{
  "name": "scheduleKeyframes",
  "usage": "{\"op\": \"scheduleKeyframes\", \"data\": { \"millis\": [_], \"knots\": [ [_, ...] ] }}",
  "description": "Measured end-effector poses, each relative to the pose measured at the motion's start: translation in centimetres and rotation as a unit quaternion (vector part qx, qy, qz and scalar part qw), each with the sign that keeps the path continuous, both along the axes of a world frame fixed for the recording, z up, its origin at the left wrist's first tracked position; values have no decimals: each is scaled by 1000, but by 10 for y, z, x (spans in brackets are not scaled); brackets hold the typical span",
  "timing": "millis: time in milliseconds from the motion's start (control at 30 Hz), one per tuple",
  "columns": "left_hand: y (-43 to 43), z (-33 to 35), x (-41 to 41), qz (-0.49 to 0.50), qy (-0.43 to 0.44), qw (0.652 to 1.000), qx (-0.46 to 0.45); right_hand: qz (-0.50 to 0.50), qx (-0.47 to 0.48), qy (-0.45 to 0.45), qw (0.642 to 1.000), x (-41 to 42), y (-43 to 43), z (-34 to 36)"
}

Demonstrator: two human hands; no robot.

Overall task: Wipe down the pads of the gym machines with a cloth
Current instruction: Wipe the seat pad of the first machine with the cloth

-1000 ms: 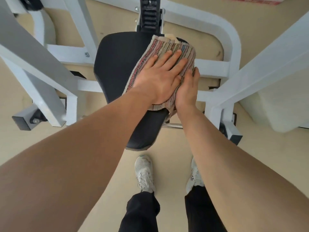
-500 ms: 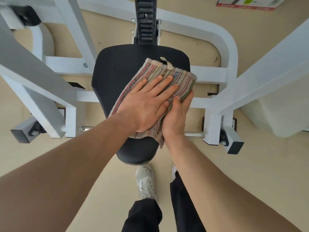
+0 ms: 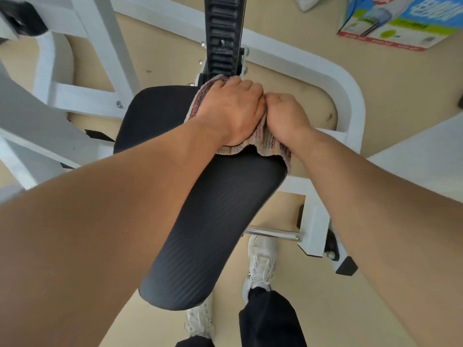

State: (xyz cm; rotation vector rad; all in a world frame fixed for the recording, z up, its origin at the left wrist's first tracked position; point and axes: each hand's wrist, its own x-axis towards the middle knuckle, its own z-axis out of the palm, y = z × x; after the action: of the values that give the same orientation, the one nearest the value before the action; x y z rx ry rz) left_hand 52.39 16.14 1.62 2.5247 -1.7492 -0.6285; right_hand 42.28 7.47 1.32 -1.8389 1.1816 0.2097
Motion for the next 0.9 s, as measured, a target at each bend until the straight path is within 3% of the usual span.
{"op": "scheduleKeyframes", "data": {
  "millis": [100,200,400,533,633,733,900],
  "knots": [
    [40,3,8,12,16,998,-62,123,-151,21,981,2,21,9],
    [83,9,23,70,13,996,-48,214,-256,83,939,10,56,16],
    [72,16,11,110,-39,993,15,268,-241,47,932,19,44,16],
    [38,12,-1,12,-47,998,30,134,-161,45,977,-15,22,12],
    [14,12,-11,-40,-36,997,47,-24,-77,-28,996,-35,37,6],
    [8,13,-18,-53,-29,997,42,-148,-7,-137,979,-44,54,4],
    [36,24,-40,-116,8,992,53,-269,12,-208,940,-69,109,11]
  ]
}}
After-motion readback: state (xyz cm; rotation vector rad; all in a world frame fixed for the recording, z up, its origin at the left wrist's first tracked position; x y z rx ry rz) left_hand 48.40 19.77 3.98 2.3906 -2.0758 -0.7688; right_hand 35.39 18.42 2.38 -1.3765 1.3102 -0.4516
